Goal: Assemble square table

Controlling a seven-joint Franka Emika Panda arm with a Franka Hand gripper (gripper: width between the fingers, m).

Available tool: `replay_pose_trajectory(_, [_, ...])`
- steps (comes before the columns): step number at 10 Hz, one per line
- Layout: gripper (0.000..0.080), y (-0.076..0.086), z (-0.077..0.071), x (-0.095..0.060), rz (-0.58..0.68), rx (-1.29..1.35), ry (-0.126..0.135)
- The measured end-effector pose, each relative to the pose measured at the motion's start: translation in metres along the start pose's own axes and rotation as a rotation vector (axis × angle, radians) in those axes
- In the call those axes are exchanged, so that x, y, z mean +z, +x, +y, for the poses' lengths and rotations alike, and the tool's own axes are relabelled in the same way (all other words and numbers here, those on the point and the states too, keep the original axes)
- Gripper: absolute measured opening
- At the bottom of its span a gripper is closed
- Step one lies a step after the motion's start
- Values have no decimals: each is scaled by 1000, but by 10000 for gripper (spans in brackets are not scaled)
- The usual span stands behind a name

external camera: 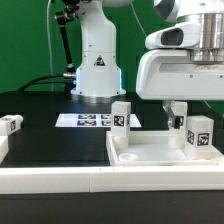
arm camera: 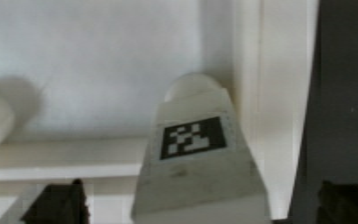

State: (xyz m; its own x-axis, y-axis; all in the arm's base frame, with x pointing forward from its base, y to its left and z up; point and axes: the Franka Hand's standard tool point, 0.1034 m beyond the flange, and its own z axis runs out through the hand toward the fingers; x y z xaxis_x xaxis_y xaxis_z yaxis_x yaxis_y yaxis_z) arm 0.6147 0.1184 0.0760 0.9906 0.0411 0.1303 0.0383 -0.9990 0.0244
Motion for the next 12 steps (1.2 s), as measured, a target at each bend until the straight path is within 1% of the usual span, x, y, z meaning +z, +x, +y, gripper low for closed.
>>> replay_pose_trajectory(1, [648, 0, 1, 0, 0, -38, -3])
replay_pose_trajectory(2, [526, 0, 1, 0, 0, -31, -3])
replay_pose_trajectory(3, [386, 0, 1, 0, 0, -27, -3])
replay_pose_trajectory(4, [288, 0, 1, 0, 0, 4, -3])
replay_pose_trajectory(6, [288, 0, 1, 0, 0, 65, -1])
replay_pose_trajectory(8, [288, 0, -2, 0, -1, 252, 1])
replay_pose_trajectory(9, [288, -1, 0, 0, -1, 315, 0])
replay_pose_trajectory(12, [292, -2, 14, 1, 0, 547, -20])
